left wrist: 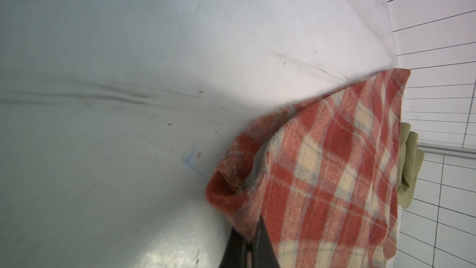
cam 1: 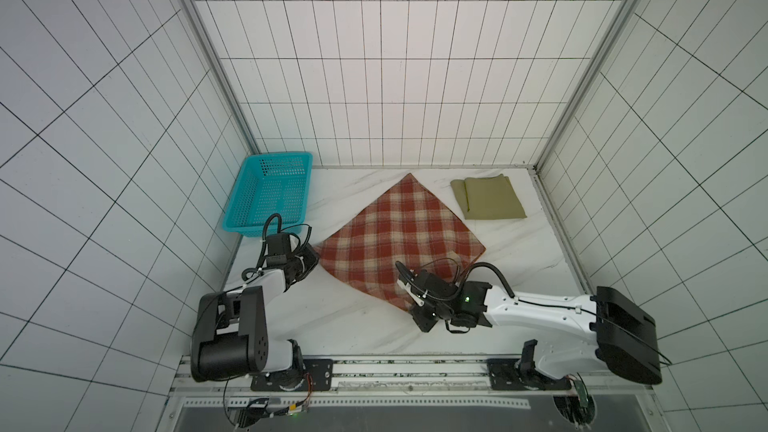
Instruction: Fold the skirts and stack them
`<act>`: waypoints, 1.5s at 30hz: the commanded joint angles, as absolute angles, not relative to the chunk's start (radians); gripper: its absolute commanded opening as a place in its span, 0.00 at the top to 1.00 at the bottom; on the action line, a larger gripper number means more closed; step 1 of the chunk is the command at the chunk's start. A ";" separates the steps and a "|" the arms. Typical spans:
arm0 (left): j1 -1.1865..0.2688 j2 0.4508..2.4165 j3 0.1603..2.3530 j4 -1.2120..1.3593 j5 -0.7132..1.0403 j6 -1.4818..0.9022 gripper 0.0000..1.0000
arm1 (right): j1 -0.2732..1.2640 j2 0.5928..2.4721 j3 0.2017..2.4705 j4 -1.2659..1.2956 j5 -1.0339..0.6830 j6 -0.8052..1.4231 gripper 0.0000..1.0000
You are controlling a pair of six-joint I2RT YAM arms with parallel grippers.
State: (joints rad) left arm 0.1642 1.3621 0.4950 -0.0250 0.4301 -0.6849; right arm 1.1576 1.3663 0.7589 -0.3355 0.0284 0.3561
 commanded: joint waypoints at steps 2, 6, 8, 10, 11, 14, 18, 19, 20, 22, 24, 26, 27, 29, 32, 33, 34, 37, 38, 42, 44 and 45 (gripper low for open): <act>0.161 1.292 0.552 -0.098 0.425 -0.680 1.00 | 1.163 1.332 0.754 -0.389 0.018 0.371 1.00; 0.169 1.260 0.596 -0.161 0.443 -0.669 1.00 | 1.166 1.297 0.747 -0.393 0.008 0.373 1.00; 0.180 1.243 0.611 -0.181 0.455 -0.670 1.00 | 1.168 1.283 0.751 -0.401 0.000 0.366 1.00; 0.198 1.227 0.623 -0.198 0.470 -0.671 1.00 | 1.174 1.276 0.757 -0.410 -0.001 0.361 1.00; 0.207 1.217 0.631 -0.208 0.477 -0.669 1.00 | 1.179 1.274 0.760 -0.416 0.000 0.354 1.00; 0.231 1.200 0.662 -0.251 0.488 -0.652 1.00 | 1.203 1.272 0.769 -0.423 0.015 0.350 1.00; 0.265 1.192 0.711 -0.318 0.517 -0.618 1.00 | 1.233 1.271 0.768 -0.412 0.006 0.355 1.00; 0.278 1.190 0.720 -0.335 0.527 -0.613 1.00 | 1.242 1.269 0.771 -0.409 0.006 0.356 1.00; 0.288 1.187 0.726 -0.345 0.537 -0.609 1.00 | 1.249 1.266 0.773 -0.406 0.008 0.358 1.00; 0.312 1.177 0.742 -0.367 0.551 -0.602 1.00 | 1.263 1.258 0.775 -0.392 0.004 0.365 1.00; 0.331 1.161 0.747 -0.379 0.560 -0.607 1.00 | 1.276 1.255 0.780 -0.386 0.000 0.375 1.00; 0.339 1.141 0.747 -0.381 0.570 -0.606 1.00 | 1.295 1.253 0.778 -0.381 -0.002 0.393 1.00; 0.341 1.132 0.747 -0.384 0.567 -0.606 1.00 | 1.306 1.252 0.772 -0.369 -0.004 0.401 1.00; 0.345 1.118 0.749 -0.389 0.571 -0.615 1.00 | 1.325 1.253 0.769 -0.353 -0.006 0.414 1.00; 0.349 1.096 0.760 -0.401 0.583 -0.619 1.00 | 1.356 1.260 0.780 -0.343 -0.002 0.423 1.00; 0.350 1.090 0.769 -0.414 0.581 -0.614 1.00 | 1.366 1.264 0.786 -0.342 0.002 0.422 1.00; 0.351 1.083 0.776 -0.426 0.578 -0.611 1.00 | 1.374 1.269 0.793 -0.342 0.006 0.421 1.00; 0.356 1.063 0.787 -0.440 0.581 -0.611 1.00 | 1.383 1.288 0.809 -0.342 0.002 0.418 1.00; 0.358 1.057 0.790 -0.446 0.581 -0.611 1.00 | 1.387 1.290 0.811 -0.339 0.000 0.419 1.00; 0.368 1.026 0.816 -0.493 0.562 -0.590 1.00 | 1.398 1.281 0.805 -0.317 -0.015 0.419 1.00; 0.370 1.008 0.818 -0.494 0.548 -0.592 1.00 | 1.400 1.267 0.797 -0.312 -0.025 0.422 1.00; 0.370 1.002 0.818 -0.495 0.545 -0.596 1.00 | 1.401 1.260 0.795 -0.313 -0.030 0.422 1.00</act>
